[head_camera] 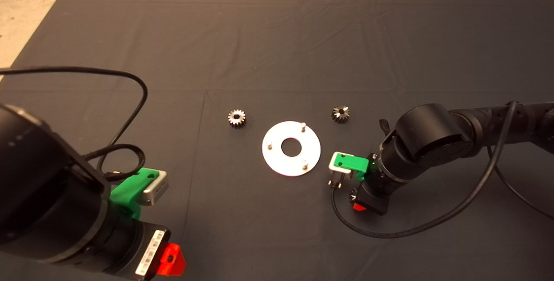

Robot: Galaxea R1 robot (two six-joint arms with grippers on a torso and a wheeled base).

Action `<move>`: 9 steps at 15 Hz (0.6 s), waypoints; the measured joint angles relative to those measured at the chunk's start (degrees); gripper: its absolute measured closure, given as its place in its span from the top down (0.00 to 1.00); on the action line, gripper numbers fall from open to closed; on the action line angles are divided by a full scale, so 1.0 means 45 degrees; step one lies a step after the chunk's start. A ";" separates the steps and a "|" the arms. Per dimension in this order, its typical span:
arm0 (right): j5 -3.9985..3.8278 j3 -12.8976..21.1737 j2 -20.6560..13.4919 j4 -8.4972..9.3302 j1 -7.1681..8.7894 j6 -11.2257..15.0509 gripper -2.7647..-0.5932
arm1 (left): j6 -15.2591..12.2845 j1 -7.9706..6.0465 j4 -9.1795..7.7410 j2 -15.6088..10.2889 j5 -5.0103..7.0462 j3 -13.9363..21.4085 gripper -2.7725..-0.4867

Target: Install three planetary gears onto the carrier pins

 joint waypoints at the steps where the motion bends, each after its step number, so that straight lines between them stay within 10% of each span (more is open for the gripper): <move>1: -0.0003 0.0010 -0.0003 -0.0003 -0.0008 0.0000 0.28 | 0.0000 0.0000 0.0000 0.0000 0.0005 0.0000 0.99; 9: -0.0092 0.0125 -0.0003 -0.0195 -0.0127 -0.0068 0.27 | 0.0000 0.0000 -0.0004 0.0000 0.0005 0.0000 0.99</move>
